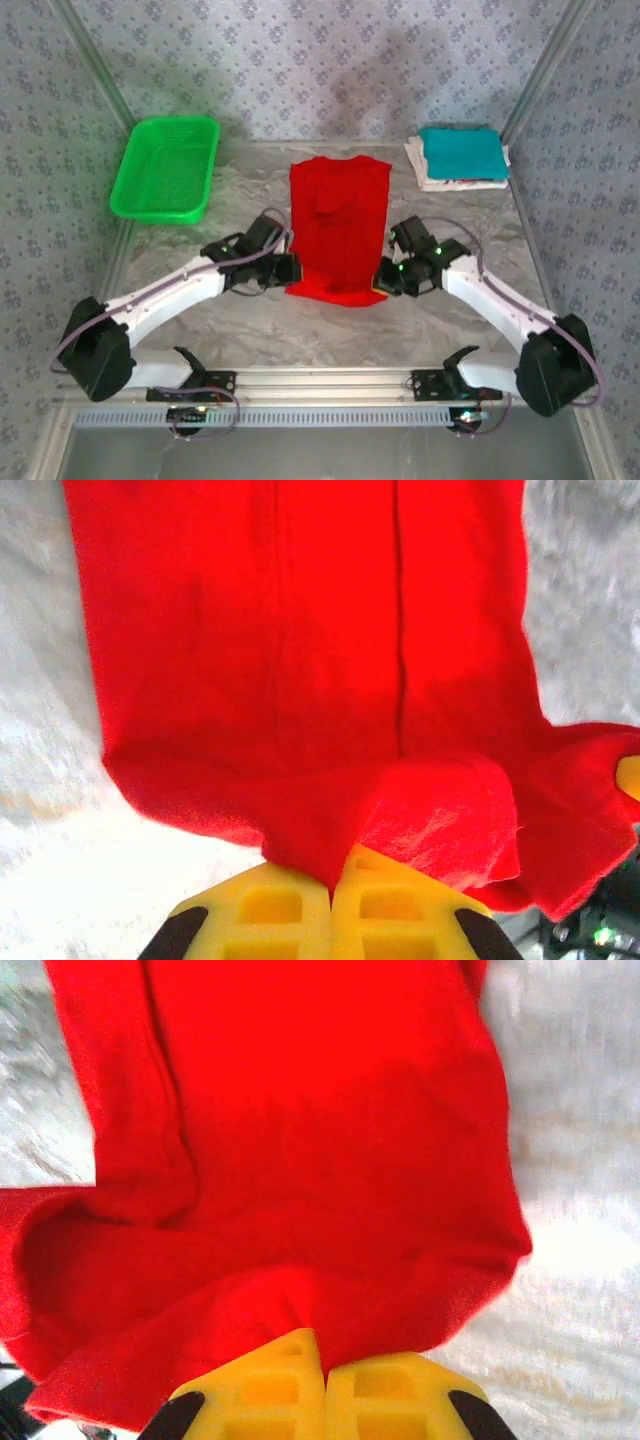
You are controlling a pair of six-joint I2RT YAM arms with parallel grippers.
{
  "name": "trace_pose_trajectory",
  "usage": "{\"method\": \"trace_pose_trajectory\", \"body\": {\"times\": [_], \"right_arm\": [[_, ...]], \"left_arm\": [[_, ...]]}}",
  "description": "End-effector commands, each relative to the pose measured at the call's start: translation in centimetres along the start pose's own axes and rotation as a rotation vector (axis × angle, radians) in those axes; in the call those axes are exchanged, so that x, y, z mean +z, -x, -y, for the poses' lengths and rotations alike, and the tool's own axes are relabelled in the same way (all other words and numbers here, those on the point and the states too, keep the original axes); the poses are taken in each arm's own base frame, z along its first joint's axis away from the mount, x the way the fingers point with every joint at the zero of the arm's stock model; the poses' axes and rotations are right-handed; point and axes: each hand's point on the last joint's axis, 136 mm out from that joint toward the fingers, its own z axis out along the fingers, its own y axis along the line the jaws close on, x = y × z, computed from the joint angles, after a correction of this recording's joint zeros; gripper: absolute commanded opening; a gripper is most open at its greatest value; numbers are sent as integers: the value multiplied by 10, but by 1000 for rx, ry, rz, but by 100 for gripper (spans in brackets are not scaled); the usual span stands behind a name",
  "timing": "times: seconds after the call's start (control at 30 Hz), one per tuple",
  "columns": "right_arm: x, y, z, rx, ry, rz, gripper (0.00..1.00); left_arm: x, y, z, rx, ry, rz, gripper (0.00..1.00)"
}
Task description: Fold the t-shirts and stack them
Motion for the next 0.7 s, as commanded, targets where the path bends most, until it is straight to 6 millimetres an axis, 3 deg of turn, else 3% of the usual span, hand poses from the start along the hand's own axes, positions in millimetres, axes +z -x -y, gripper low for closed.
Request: {"method": "trace_pose_trajectory", "body": {"times": [0.0, 0.23, 0.3, 0.33, 0.43, 0.67], "right_arm": [[-7, 25, -6, -98, -7, -15, 0], [15, 83, -2, -74, 9, -3, 0], [28, 88, 5, -55, -5, -26, 0], [26, 99, -2, -61, 14, -4, 0], [31, 112, 3, -44, 4, 13, 0], [22, 137, -3, -52, 6, 74, 0]], "left_arm": [[-7, 24, 7, 113, -18, -18, 0], [20, 72, -16, 145, 17, 13, 0], [31, 78, -20, 144, 20, -12, 0], [37, 79, -24, 146, 27, -27, 0], [48, 82, -31, 142, 37, -48, 0], [43, 108, -25, 166, 30, -9, 0]]}}
